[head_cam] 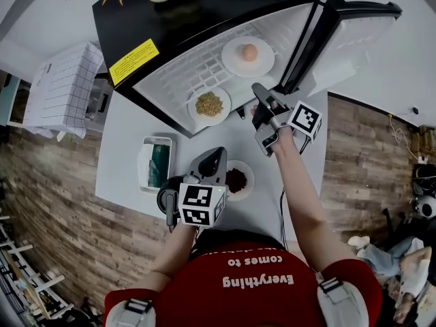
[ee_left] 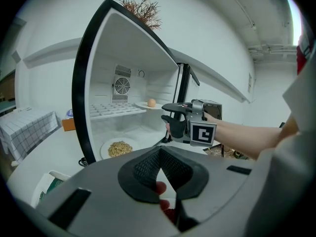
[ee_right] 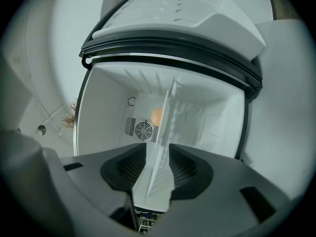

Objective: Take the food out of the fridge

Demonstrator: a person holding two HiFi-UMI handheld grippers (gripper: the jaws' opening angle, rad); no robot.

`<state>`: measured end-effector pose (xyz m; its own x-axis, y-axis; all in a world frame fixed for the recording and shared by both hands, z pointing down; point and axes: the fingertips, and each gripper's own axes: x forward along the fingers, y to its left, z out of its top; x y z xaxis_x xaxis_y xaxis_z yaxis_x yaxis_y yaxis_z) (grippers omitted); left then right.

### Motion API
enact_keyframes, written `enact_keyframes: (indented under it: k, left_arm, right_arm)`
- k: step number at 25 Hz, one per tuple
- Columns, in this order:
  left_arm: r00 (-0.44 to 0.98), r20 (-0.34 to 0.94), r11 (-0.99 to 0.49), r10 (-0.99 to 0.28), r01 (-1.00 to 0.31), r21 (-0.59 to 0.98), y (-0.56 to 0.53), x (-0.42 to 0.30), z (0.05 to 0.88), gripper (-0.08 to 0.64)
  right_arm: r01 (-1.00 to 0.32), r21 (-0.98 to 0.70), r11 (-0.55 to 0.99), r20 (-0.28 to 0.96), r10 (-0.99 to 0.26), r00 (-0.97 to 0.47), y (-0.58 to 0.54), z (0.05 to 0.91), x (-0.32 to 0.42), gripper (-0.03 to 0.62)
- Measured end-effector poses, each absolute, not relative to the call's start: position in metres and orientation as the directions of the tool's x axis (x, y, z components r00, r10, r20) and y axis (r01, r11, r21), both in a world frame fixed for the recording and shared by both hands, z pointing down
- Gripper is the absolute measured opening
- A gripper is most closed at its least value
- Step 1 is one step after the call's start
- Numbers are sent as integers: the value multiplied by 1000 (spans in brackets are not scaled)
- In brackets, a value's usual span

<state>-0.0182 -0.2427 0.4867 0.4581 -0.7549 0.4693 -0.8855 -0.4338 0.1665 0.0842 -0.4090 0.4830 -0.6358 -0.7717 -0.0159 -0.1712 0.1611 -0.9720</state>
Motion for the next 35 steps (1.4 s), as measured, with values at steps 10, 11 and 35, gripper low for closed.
enact_keyframes:
  k: [10, 11, 35]
  left_arm:
    - [459, 484, -425, -745, -886, 187, -245, -24, 493, 3]
    - [459, 485, -425, -744, -886, 187, -245, -24, 493, 2]
    - [466, 471, -435, -749, -882, 181, -244, -22, 489, 3]
  right_arm:
    - [-175, -977, 120, 13, -788, -615, -447, 484, 90, 130]
    - [-172, -978, 115, 14, -793, -610, -450, 485, 92, 130]
    - [-81, -996, 47, 12, -796, -605, -452, 487, 88, 25]
